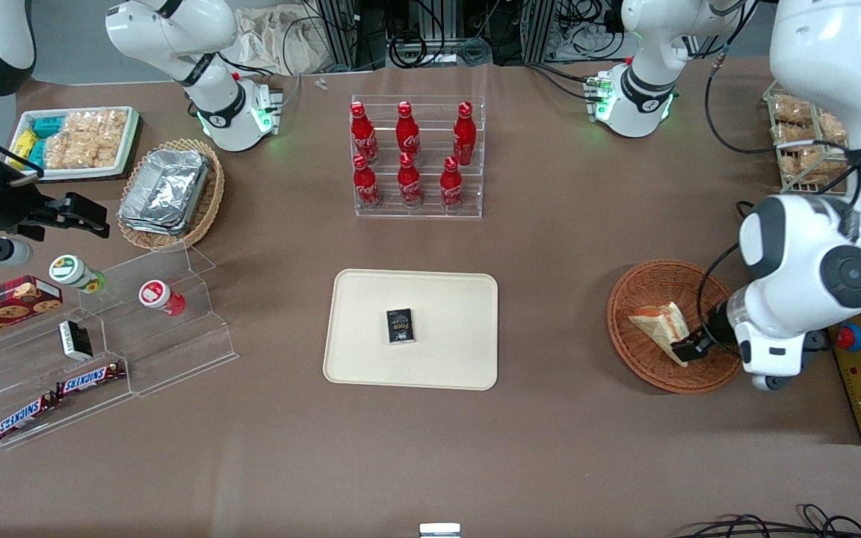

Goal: Place sandwich from basket to tray
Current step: 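Lower the open left gripper over the sandwich in the wicker basket, then close the left gripper on the wrapped sandwich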

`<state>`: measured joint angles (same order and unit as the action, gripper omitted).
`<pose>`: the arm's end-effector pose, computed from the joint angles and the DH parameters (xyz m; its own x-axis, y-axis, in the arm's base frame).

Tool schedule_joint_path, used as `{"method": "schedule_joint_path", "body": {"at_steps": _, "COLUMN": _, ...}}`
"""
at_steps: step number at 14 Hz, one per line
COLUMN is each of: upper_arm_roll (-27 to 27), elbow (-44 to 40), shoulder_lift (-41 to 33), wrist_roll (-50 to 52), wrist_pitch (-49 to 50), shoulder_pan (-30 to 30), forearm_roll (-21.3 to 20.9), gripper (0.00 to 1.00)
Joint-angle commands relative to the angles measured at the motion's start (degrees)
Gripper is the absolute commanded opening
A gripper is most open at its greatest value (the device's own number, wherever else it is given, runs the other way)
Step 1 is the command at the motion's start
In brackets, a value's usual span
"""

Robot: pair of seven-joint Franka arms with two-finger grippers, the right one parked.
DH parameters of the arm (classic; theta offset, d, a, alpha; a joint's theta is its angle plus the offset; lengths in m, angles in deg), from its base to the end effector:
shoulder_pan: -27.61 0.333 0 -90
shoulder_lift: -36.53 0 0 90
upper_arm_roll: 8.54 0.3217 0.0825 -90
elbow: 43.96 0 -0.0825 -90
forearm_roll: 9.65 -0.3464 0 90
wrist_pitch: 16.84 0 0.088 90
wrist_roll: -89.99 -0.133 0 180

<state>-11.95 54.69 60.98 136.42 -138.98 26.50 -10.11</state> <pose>0.6276 -0.0456 0.3376 0.7435 0.6684 -0.0240 0.6686 -0.7437 0.0007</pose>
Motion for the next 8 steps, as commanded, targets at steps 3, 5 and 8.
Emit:
{"method": "schedule_joint_path", "body": {"at_steps": 3, "upper_arm_roll": -0.1, "elbow": 1.5, "shoulder_lift": 2.1, "wrist_roll": 5.2, "wrist_pitch": -1.2, "shoulder_pan": -0.6, "forearm_roll": -0.6, "gripper": 1.0}}
{"method": "schedule_joint_path", "body": {"at_steps": 5, "upper_arm_roll": 0.0, "elbow": 2.9, "shoulder_lift": 2.7, "wrist_roll": 5.5, "wrist_pitch": -1.2, "shoulder_pan": -0.6, "forearm_roll": -0.7, "gripper": 1.0}}
{"method": "schedule_joint_path", "body": {"at_steps": 8, "upper_arm_roll": 0.0, "elbow": 6.4, "shoulder_lift": 2.5, "wrist_roll": 5.8, "wrist_pitch": -3.5, "shoulder_pan": -0.6, "forearm_roll": -2.7, "gripper": 1.0}}
